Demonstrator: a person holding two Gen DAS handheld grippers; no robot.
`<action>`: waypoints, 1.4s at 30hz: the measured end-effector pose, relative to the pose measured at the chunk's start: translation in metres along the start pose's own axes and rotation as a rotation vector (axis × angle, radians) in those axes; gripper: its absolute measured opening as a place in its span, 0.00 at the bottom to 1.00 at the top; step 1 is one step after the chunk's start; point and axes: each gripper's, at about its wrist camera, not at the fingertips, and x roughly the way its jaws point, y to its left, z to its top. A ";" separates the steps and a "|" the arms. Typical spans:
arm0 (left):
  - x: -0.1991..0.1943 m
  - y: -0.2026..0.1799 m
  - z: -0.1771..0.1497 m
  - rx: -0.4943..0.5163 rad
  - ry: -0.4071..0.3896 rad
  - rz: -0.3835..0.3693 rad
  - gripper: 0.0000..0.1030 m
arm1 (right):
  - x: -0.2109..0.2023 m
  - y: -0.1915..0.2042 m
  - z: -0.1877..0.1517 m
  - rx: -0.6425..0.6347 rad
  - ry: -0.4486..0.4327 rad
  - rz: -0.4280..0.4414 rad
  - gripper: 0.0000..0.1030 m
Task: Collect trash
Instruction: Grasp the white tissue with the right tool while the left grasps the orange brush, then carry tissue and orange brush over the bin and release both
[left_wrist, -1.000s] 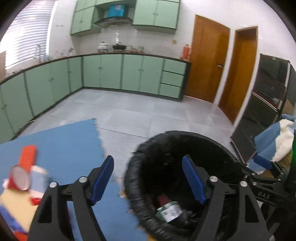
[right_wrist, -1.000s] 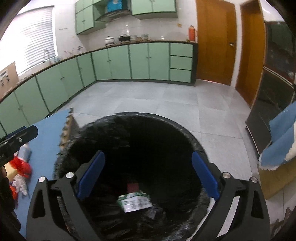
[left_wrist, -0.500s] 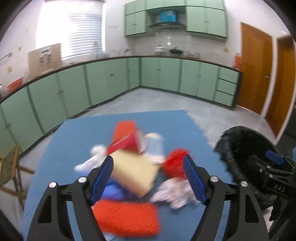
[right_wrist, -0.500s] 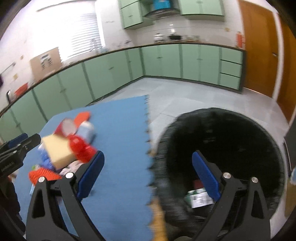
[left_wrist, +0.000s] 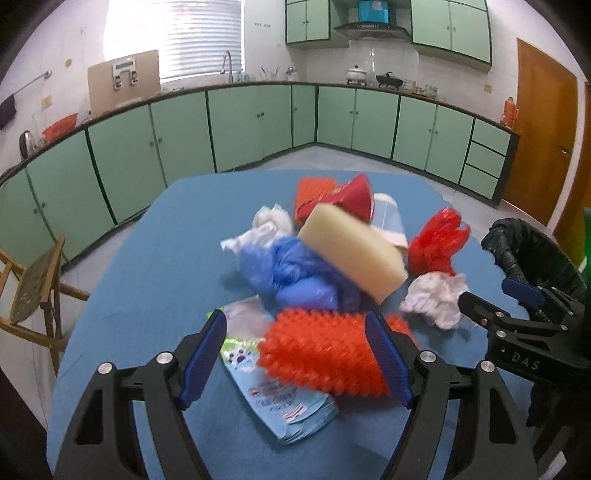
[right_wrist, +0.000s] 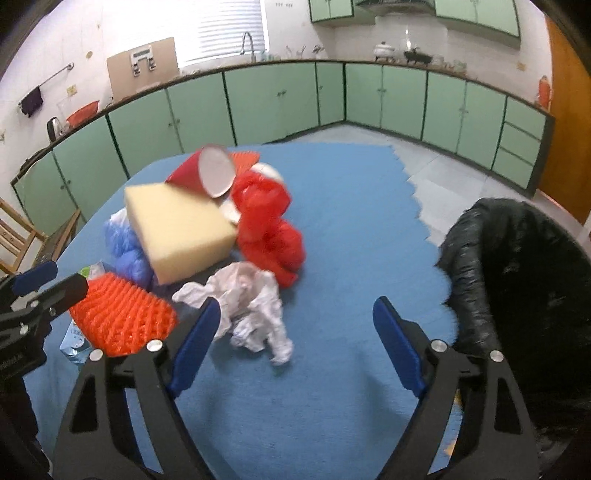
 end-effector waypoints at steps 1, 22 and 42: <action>0.001 0.003 -0.003 -0.002 0.001 -0.002 0.74 | 0.003 0.004 0.000 -0.015 0.009 -0.004 0.79; 0.011 -0.006 -0.014 0.029 0.055 -0.057 0.36 | -0.012 0.017 -0.010 -0.046 0.044 0.114 0.10; -0.046 -0.026 0.024 0.047 -0.099 -0.091 0.21 | -0.081 -0.013 0.013 0.009 -0.095 0.113 0.10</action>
